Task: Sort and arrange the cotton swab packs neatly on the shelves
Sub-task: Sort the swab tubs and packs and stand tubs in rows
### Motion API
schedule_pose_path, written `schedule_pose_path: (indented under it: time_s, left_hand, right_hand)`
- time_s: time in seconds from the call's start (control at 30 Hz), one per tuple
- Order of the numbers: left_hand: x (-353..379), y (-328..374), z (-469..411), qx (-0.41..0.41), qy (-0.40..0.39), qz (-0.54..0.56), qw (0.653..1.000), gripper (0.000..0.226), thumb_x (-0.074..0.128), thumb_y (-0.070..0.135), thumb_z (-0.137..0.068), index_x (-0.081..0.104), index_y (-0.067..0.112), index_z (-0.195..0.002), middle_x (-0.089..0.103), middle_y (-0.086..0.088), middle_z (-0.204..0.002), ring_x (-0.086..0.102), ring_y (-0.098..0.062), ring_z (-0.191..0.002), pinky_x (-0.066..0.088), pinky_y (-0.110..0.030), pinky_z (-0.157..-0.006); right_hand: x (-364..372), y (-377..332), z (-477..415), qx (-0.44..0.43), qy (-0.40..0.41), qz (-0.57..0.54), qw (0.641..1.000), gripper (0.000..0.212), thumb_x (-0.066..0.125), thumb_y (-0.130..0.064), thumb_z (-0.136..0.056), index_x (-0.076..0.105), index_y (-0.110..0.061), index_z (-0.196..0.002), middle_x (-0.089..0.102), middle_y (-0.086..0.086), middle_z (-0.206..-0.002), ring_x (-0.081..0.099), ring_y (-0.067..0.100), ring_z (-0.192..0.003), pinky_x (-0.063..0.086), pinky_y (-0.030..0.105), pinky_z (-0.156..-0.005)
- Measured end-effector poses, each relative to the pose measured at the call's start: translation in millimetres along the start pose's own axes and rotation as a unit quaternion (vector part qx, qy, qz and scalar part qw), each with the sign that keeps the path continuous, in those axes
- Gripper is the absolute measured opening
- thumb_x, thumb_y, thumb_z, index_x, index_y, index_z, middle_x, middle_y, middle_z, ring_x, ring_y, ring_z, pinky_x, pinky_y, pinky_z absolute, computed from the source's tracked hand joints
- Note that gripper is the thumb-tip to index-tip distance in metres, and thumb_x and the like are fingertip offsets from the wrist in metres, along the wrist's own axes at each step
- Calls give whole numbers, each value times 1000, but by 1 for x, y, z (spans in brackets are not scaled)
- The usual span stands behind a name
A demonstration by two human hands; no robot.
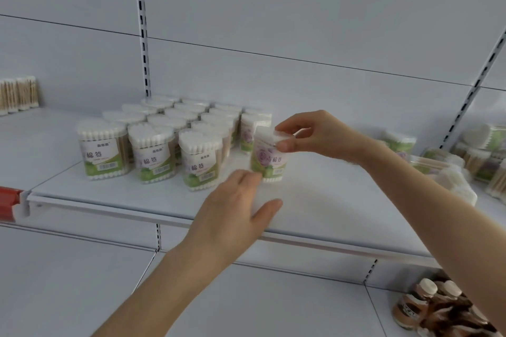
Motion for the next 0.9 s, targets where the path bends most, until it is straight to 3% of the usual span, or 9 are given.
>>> schedule_pose_path:
  time_s: [0.07, 0.13, 0.2, 0.43, 0.7, 0.8, 0.9]
  left_hand:
    - [8, -1, 5, 32, -38, -47, 998, 65, 29, 61, -79, 67, 12, -97, 64, 2, -100, 61, -19, -91, 49, -31, -73]
    - [11, -4, 7, 54, -15, -68, 996, 52, 33, 52, -84, 67, 13, -76, 65, 4, -79, 62, -17, -72, 49, -28, -56]
    - [11, -5, 7, 61, -1, -68, 996, 45, 38, 46, -86, 66, 15, -72, 63, 6, -73, 61, -15, -66, 47, -25, -51]
    - [12, -5, 7, 77, 6, -73, 994, 43, 38, 44, -87, 64, 14, -70, 62, 4, -70, 60, -16, -63, 50, -28, -49]
    - [12, -6, 7, 101, 4, -88, 991, 45, 35, 43, -87, 64, 15, -69, 60, 4, -67, 58, -16, -61, 46, -27, -49]
    - [11, -1, 4, 72, -46, -92, 992, 55, 24, 51, -89, 64, 13, -84, 60, 3, -84, 56, -17, -80, 43, -27, -64]
    - [12, 1, -2, 68, -70, -142, 985, 44, 27, 48, -96, 60, 18, -97, 56, 7, -99, 50, -12, -94, 43, -26, -75]
  right_hand:
    - [7, 3, -13, -1, -3, 6, 1000, 33, 75, -20, -75, 64, -18, -106, 63, 5, -106, 59, 13, -86, 48, 18, -81]
    - [13, 2, -25, -5, 3, 21, 1000, 37, 75, -20, -76, 64, -16, -110, 61, 5, -105, 58, 11, -83, 45, 10, -75]
    - [16, 1, -34, -9, 4, 40, 999, 37, 74, -22, -77, 63, -16, -112, 58, 1, -102, 56, 10, -79, 42, 4, -68]
    - [19, 6, -50, -10, 19, 65, 998, 29, 73, -23, -78, 65, -21, -106, 62, 5, -113, 56, 12, -84, 39, 18, -77]
    - [26, 8, -46, -6, 81, 55, 995, 36, 72, -23, -80, 61, -18, -114, 58, 6, -111, 60, 14, -84, 42, 12, -67]
    - [22, 12, -37, 4, 117, 51, 992, 41, 69, -26, -82, 56, -18, -121, 54, -1, -106, 57, 11, -84, 41, 17, -69]
    - [1, 25, -24, 20, 144, 69, 987, 33, 65, -26, -86, 59, -15, -116, 59, 1, -106, 54, 9, -85, 39, 5, -58]
Point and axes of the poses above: each hand's wrist, its own z-axis away from the middle knuckle, its own x-axis out of the palm, y = z × x, the point moved 5 cm from there along -z, towards the middle knuckle
